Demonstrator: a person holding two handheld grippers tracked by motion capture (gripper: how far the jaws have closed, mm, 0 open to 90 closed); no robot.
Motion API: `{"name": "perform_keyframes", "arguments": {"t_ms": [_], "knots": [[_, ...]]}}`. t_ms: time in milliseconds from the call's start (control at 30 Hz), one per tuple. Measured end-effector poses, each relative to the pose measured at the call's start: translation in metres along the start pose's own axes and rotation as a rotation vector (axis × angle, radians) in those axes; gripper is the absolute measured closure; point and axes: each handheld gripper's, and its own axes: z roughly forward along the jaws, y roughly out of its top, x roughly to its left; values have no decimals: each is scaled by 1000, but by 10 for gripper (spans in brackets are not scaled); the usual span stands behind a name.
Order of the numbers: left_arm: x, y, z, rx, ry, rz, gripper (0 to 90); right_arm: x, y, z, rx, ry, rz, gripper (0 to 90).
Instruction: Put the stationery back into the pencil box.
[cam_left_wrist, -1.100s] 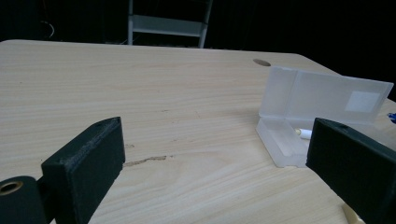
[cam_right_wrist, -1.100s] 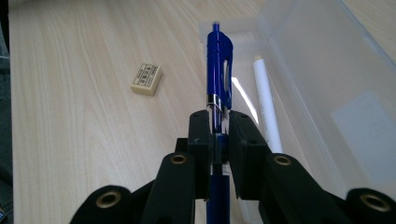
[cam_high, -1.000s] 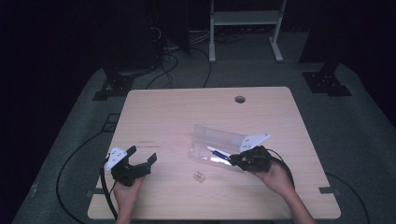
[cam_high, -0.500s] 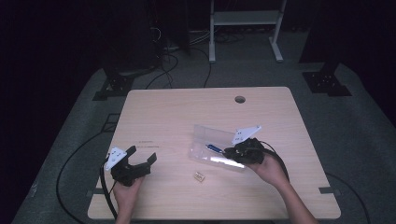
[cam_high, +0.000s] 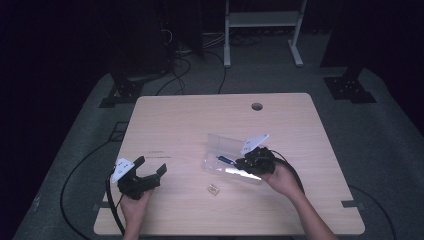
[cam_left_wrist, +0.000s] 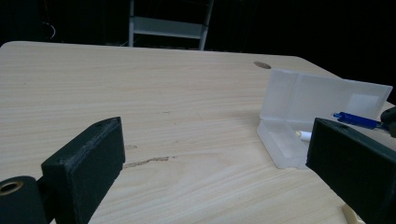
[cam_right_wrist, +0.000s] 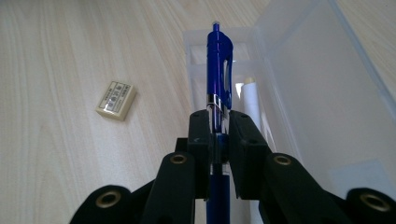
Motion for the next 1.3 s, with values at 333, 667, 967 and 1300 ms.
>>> {"name": "perform_keyframes", "arguments": {"t_ms": [333,667,967,1300], "knots": [[0,0,0,0,0,-1,34,-9,-6,12,44,-3,17,791],[0,0,0,0,0,0,34,-15,-10,25,75,13,24,791],[0,0,0,-1,2,3,34,-16,-12,32,91,18,27,790],[1,0,0,-2,2,2,34,-16,-14,37,101,26,42,790]]}}
